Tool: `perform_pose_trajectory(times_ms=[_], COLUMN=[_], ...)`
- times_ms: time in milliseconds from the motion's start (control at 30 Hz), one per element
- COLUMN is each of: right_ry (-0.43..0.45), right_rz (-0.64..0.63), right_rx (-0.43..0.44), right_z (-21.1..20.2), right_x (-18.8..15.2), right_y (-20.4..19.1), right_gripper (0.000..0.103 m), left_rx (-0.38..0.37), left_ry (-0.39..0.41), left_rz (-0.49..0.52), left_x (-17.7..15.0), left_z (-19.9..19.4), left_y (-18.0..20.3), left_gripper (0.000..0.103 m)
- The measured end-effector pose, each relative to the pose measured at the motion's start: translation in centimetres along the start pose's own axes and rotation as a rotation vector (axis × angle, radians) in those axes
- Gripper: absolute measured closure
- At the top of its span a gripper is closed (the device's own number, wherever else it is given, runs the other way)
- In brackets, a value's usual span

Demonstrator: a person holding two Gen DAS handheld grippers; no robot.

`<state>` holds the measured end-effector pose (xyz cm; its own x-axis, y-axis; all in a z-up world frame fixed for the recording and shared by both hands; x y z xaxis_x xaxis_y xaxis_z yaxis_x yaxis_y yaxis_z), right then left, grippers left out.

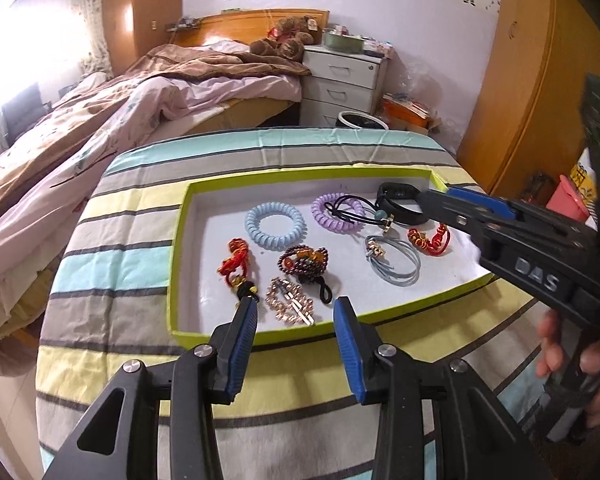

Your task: Organize jewelry

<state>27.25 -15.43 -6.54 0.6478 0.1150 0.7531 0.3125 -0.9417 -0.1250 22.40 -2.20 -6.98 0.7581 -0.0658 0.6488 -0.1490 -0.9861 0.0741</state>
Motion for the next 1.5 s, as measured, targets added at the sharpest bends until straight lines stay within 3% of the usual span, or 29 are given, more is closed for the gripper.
perform_pose_trajectory(times_ms=[100,167,333,500,1500], right_ry=[0.018,0.027,0.055,0.074,0.097], right_rz=[0.012,0.017,0.033,0.034,0.074], right_rx=[-0.002,-0.006,-0.019,-0.045,-0.080], right_z=[-1.4,-2.2,-4.3,-5.9,-8.1], right_x=[-0.6,-1.1,-2.3,-3.7,-6.3], right_y=[-0.1,-0.3,-0.8,-1.3,-1.7], right_gripper=[0.067,0.052,0.052,0.052,0.052], left_rx=[0.028,0.068,0.084,0.151,0.142], left_ry=[0.014,0.037,0.079,0.107,0.113], left_rz=[-0.016,-0.018,-0.030,-0.021,-0.052], left_x=[-0.4,-0.5,-1.4,-2.1,-4.2], left_z=[-0.7,-1.5,-3.1,-4.4,-6.2], left_y=[-0.3,-0.6,-0.7,-0.6,0.3], left_gripper=[0.064,0.064,0.064,0.064,0.064])
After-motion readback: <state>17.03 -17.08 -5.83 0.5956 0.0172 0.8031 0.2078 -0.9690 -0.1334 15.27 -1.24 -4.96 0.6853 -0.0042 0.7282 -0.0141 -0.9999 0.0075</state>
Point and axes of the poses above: each gripper's, at about its wrist camera, not at the fingertips, and z roughly the way its jaws point, y to its right, x to its top, the point moved 10 cm from there along z, roughly the way its jaws point, and after that the axes turned 1 degree about y, right-handed, at the moved point
